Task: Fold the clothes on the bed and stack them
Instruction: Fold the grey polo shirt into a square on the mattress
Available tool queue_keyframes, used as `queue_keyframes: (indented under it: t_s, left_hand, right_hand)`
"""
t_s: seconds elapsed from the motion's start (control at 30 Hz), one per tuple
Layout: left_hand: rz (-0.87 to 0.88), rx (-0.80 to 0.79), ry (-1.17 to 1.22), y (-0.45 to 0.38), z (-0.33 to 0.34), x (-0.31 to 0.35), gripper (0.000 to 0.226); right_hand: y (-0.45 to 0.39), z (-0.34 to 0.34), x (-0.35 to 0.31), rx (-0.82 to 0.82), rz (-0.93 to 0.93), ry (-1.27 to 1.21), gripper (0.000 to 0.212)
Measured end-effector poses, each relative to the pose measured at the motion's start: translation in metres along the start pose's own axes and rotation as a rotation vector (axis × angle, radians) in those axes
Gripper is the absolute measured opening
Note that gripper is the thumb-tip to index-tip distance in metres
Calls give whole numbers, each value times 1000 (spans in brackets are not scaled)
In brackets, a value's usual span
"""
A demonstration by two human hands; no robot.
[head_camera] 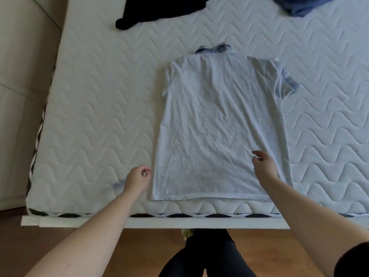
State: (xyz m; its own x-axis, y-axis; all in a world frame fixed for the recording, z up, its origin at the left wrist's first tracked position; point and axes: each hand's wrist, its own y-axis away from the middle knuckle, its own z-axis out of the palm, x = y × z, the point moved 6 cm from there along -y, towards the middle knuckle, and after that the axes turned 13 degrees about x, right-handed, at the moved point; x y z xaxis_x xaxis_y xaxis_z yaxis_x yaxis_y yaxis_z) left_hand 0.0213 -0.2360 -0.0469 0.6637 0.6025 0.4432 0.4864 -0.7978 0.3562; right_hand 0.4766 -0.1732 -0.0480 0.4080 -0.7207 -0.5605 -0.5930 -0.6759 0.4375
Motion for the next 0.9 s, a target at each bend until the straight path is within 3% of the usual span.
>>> queue_keyframes:
  t_s: [0.33,0.57,0.9]
  left_hand:
    - [179,10,136,-115,-2,103,18]
    - [168,0,256,-230,23,133,24]
    - [159,-8,333,-360,59,183,36]
  right_hand:
    - [-22,105,-147,-129,-310,5,28]
    - [-39,207,-221,-206,-537,132,46]
    - [-94,314,-281,-107,-757,331,65]
